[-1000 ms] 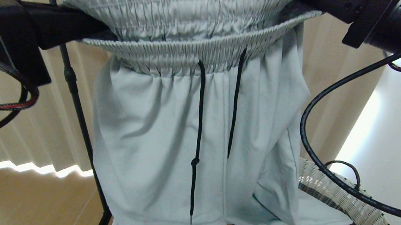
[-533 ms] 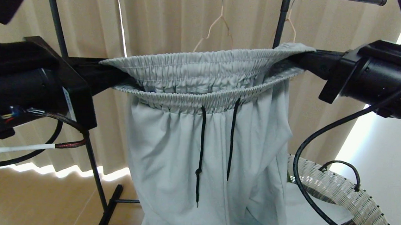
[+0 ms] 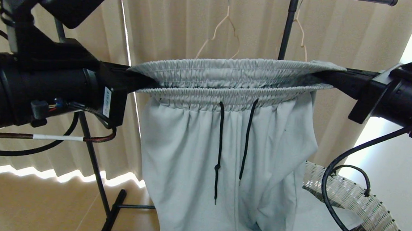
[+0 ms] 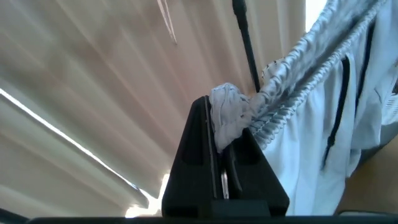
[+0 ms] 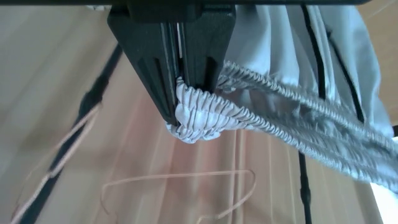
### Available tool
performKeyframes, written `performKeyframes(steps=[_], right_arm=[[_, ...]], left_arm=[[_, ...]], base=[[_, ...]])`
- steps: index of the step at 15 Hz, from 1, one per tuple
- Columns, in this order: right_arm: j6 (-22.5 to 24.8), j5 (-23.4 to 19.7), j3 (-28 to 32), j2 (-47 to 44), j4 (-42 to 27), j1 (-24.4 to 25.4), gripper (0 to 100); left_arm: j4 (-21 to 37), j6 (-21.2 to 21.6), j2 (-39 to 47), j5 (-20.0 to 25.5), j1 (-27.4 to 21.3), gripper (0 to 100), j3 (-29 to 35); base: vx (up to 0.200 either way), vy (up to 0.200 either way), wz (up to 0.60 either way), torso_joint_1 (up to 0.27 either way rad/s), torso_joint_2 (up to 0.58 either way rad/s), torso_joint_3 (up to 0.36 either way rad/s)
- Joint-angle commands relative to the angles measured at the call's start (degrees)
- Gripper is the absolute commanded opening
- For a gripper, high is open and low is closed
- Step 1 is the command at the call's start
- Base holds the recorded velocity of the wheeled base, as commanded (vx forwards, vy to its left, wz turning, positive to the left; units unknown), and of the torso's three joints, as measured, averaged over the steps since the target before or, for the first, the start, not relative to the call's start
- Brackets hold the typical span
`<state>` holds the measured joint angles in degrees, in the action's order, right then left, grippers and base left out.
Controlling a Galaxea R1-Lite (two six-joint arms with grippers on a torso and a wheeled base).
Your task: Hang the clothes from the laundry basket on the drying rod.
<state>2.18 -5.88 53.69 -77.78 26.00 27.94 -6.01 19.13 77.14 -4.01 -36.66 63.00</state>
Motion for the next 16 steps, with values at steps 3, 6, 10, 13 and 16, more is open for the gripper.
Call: performKeyframes(steps=[3,6,10,13,16], right_arm=[[0.1,0.1,-1.6,1.5,0.0,-0.1,0],[0.1,0.1,-1.7,1.5,0.0,-0.1,0],[0.1,0.1,-1.7,1.5,0.0,-0.1,0],[0.1,0.1,-1.7,1.4,0.0,-0.1,0],[0.1,0.1,-1.6,1.4,0.0,-0.1,0]], left_arm=[[0.1,0.7,2.8,-0.2,2.6,0,2.1],[0.2,1.4,1.3,0.1,2.5,0,-0.2],[0.0,4.1,1.3,0.0,2.5,0,-1.2],[0.0,4.1,1.0,0.1,2.5,0,-1.1],[-0.3,4.3,0.9,0.1,2.5,0,-1.2]], base=[[0.000,0.000,0.00,0.000,0.00,0.000],[0.000,0.000,0.00,0.000,0.00,0.000],[0.000,0.000,0.00,0.000,0.00,0.000],[0.000,0.200,0.00,0.004,0.00,0.005],[0.000,0.200,0.00,0.009,0.00,0.005]])
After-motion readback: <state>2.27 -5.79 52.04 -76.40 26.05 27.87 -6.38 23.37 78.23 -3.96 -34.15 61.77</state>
